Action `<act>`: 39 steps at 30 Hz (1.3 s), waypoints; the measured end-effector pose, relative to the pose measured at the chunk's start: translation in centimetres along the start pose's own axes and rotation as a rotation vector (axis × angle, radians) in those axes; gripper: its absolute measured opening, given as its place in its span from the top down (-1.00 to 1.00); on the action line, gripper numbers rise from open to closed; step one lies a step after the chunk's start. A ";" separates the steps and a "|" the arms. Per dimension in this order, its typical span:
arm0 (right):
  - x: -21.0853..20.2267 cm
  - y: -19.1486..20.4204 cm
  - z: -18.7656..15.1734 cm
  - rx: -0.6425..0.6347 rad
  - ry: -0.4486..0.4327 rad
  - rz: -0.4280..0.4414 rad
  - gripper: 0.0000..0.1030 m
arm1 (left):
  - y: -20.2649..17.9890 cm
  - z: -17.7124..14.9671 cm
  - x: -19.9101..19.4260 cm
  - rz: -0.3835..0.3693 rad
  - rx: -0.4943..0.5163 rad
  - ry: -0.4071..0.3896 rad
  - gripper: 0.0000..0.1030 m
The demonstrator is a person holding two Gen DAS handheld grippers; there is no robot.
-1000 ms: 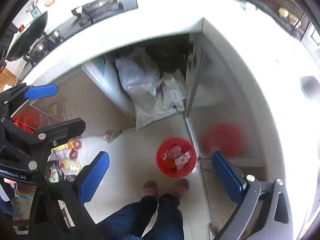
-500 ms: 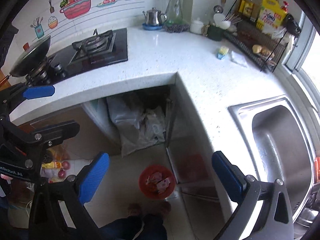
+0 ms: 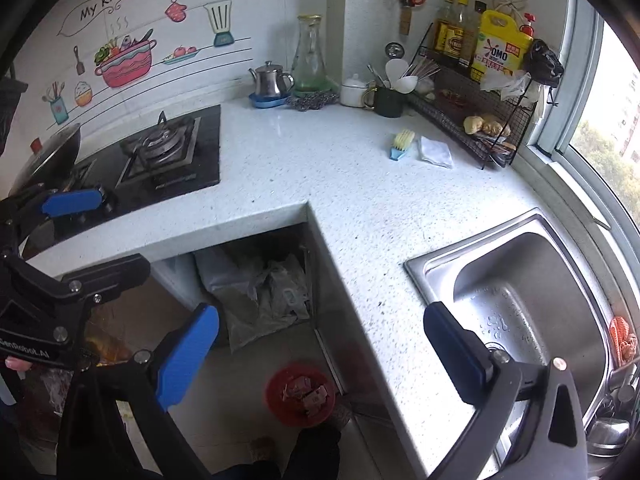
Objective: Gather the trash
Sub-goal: 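Raise both open tools from the bucket back up over the counter, then grasp the yellow-bristled blue brush with the left gripper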
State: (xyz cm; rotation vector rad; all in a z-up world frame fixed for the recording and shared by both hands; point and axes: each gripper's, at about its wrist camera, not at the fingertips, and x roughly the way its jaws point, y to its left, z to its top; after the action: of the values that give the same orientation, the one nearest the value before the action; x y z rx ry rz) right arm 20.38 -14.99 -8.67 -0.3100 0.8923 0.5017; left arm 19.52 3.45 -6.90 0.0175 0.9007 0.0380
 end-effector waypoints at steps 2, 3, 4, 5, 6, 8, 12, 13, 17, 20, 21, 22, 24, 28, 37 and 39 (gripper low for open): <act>0.6 -0.7 0.7 0.000 0.000 -0.008 -0.99 | -0.2 1.2 1.2 -0.002 0.009 0.004 -1.00; 1.0 -1.2 1.1 0.001 0.003 -0.007 -0.99 | -0.3 2.0 1.9 -0.002 0.008 0.010 -1.00; 1.4 -1.7 1.7 0.007 0.009 -0.005 -0.99 | -0.4 2.7 2.5 -0.004 0.006 0.013 -1.00; 1.6 -2.2 2.1 0.013 0.012 -0.005 -0.99 | -0.5 3.3 3.1 -0.008 0.004 0.015 -1.00; 2.0 -2.8 2.7 0.018 0.012 -0.005 -0.99 | -0.7 4.3 3.8 -0.013 0.006 0.019 -1.00; 2.7 -4.0 3.7 0.023 0.015 -0.006 -0.99 | -1.0 5.6 4.9 -0.014 0.014 0.026 -1.00; 4.3 -6.7 6.3 0.037 0.016 0.000 -0.99 | -1.9 9.2 7.7 -0.027 0.029 0.040 -1.00; 4.7 -7.5 6.8 0.042 0.017 0.002 -0.99 | -2.1 10.4 8.5 -0.031 0.034 0.043 -1.00; 6.4 -10.4 9.2 0.061 0.019 0.006 -0.99 | -3.1 14.3 11.3 -0.044 0.045 0.050 -1.00; 7.4 -12.8 11.0 0.078 0.017 0.006 -0.99 | -4.2 16.8 13.3 -0.070 0.072 0.060 -1.00; 7.8 -13.5 11.6 0.085 0.016 0.007 -0.99 | -4.6 17.8 14.0 -0.064 0.083 0.062 -1.00; 8.2 -14.2 12.2 0.091 0.017 -0.001 -0.99 | -4.9 18.7 14.7 -0.058 0.090 0.067 -1.00; 9.1 -15.5 13.3 0.101 0.017 -0.008 -0.99 | -5.3 20.5 16.3 -0.053 0.090 0.078 -1.00; 11.4 -18.2 15.2 0.139 0.028 0.003 -0.99 | -5.1 23.3 19.4 -0.065 0.062 0.100 -1.00; 18.6 -22.2 18.1 0.167 0.092 -0.003 -0.99 | -4.4 27.4 28.4 -0.095 0.047 0.183 -1.00; 20.3 -23.3 18.6 0.181 0.112 0.000 -0.99 | -4.4 28.1 30.4 -0.101 0.044 0.198 -1.00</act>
State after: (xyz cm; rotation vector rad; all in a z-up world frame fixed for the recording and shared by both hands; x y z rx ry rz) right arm 55.75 -20.29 -12.72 -0.1738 1.0395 0.4032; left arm 60.56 0.35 -13.39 0.0092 1.0995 -0.0755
